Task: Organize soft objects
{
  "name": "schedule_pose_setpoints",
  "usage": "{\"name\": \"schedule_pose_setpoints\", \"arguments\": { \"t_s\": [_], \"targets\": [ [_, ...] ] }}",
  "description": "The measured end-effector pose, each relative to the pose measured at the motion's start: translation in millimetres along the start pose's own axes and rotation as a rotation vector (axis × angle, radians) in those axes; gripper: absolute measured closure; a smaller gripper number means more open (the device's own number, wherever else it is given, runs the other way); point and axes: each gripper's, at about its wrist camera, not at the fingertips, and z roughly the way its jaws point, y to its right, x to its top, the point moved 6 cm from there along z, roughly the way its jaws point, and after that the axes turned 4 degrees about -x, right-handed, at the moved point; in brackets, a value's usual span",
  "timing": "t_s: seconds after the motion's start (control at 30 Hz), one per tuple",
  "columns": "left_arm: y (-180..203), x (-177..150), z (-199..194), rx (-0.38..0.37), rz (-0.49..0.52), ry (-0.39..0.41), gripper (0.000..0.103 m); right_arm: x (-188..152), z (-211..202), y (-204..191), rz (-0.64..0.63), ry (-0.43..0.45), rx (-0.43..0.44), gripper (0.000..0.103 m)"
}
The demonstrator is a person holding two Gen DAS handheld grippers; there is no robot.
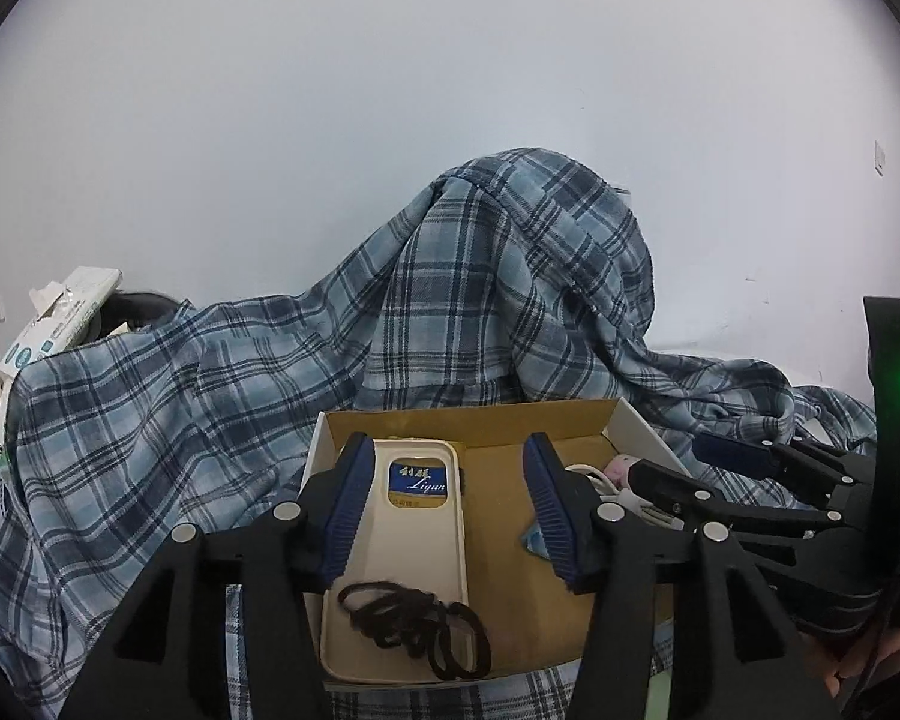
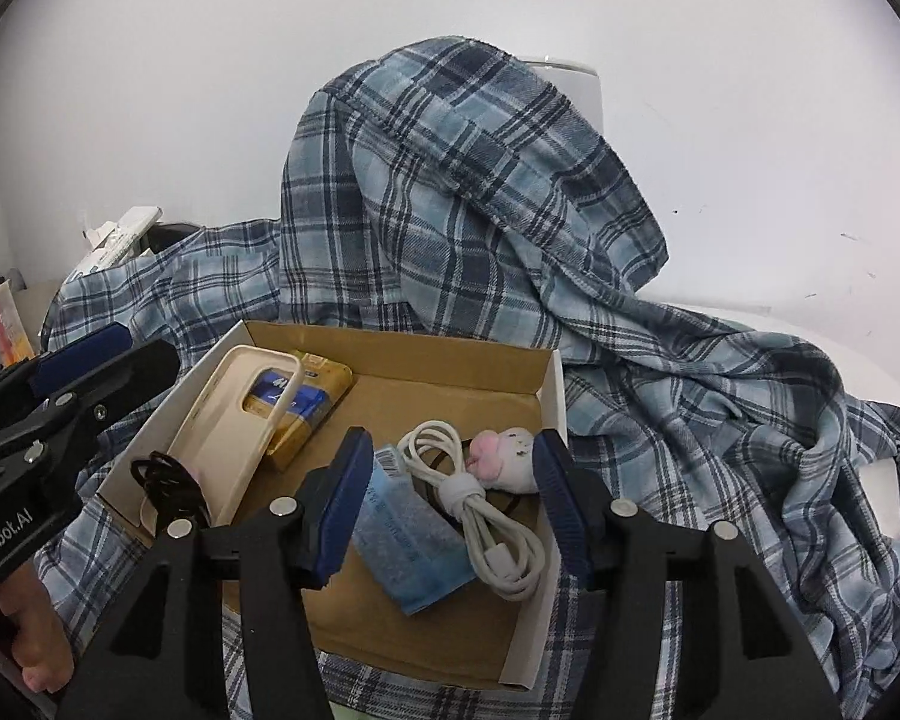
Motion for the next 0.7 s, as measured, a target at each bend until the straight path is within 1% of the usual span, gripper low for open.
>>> {"name": "schedule_pose_setpoints", "arguments": {
  "t_s": [0.13, 0.33, 0.4, 0.47, 0.57, 0.6, 0.7],
  "targets": [
    [1.1, -0.2, -1.3, -0.002, 0.006, 0.004, 0.049, -0.3, 0.0, 0.3, -0.001, 0.002, 0.000, 0.048],
    [-0.8, 3.8, -12.0, 0.008, 0.008, 0.033, 0.049, 2.3, -6.6, 3.0, 0.018, 0.011, -0.003, 0.048],
    [-0.2, 10.0, -23.1, -0.005, -0.001, 0.050, 0.049, 6.2, -12.0, 4.7, 0.030, 0.013, -0.006, 0.048],
    [0.3, 17.8, -34.7, 0.001, 0.002, 0.076, 0.049, 12.5, -22.2, 5.8, 0.041, 0.031, -0.007, 0.048],
    [3.0, 31.5, -58.8, 0.010, 0.028, 0.134, 0.049, 20.2, -39.3, 7.2, 0.048, 0.036, -0.042, 0.048],
    [3.3, 35.0, -68.6, 0.020, 0.042, 0.160, 0.049, 21.7, -46.4, 7.4, 0.062, 0.042, -0.026, 0.048],
    [0.3, 39.1, -89.9, 0.021, 0.035, 0.186, 0.049, 25.3, -70.0, 6.4, 0.065, 0.063, -0.026, 0.048]
  ]
}}
